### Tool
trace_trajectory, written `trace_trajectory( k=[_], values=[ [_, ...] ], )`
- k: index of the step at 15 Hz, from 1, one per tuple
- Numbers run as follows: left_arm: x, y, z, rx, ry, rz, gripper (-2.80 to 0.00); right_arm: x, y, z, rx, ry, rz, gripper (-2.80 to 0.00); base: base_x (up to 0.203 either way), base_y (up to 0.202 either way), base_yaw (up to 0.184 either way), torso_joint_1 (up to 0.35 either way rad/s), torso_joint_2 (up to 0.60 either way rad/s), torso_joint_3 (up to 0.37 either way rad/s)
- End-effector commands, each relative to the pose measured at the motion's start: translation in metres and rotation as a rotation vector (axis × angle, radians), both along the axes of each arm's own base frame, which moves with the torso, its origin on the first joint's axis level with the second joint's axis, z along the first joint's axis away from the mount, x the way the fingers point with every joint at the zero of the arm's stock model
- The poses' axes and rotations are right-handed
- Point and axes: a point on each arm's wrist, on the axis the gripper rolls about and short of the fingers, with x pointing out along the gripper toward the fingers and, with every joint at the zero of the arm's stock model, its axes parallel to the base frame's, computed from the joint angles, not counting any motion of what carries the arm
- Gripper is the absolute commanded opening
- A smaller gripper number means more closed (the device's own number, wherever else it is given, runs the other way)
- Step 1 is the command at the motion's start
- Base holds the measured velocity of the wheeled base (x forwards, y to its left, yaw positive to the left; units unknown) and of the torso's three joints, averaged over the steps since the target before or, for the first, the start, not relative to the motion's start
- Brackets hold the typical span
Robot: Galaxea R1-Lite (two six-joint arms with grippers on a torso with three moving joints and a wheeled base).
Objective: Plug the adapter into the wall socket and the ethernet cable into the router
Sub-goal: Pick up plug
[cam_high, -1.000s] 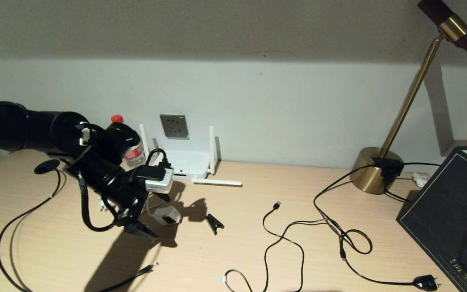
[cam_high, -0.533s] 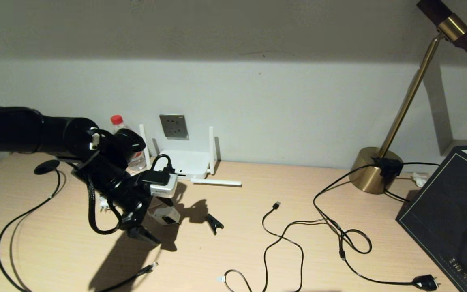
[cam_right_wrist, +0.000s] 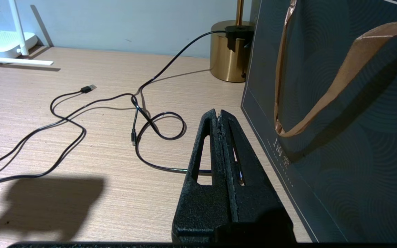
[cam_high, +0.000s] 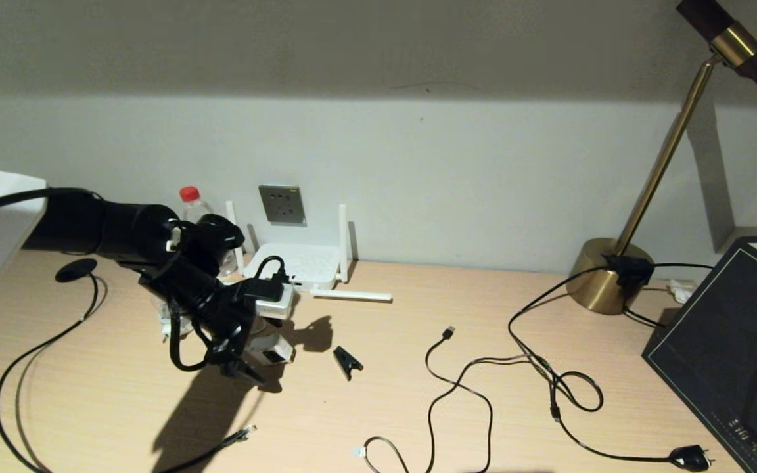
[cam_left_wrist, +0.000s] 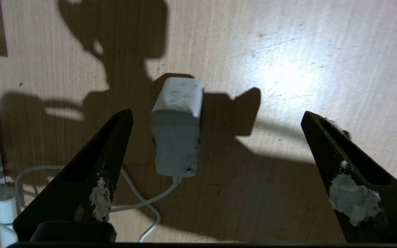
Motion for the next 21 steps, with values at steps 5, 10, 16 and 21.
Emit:
trace_trajectory(
  k=[5,10,16,21],
  values=[
    [0.016,0.002,-0.015,0.001,0.002,0.005,0.0,0.003,0.0,-0.01,0.0,0.034,0.0,-2.8,0.0,0.0,0.0,0.0,0.0,0.0],
    [0.02,0.004,-0.019,-0.004,-0.01,0.012,0.0,0.003,0.0,-0.01,0.0,0.034,0.0,-2.8,0.0,0.0,0.0,0.0,0.0,0.0],
    [0.028,0.008,-0.024,-0.012,-0.053,0.024,0.0,0.003,0.0,-0.01,0.0,0.034,0.0,-2.8,0.0,0.0,0.0,0.0,0.0,0.0],
    [0.03,0.009,-0.028,-0.011,-0.046,0.028,0.0,0.003,0.0,-0.01,0.0,0.035,0.0,-2.8,0.0,0.0,0.0,0.0,0.0,0.0]
  ],
)
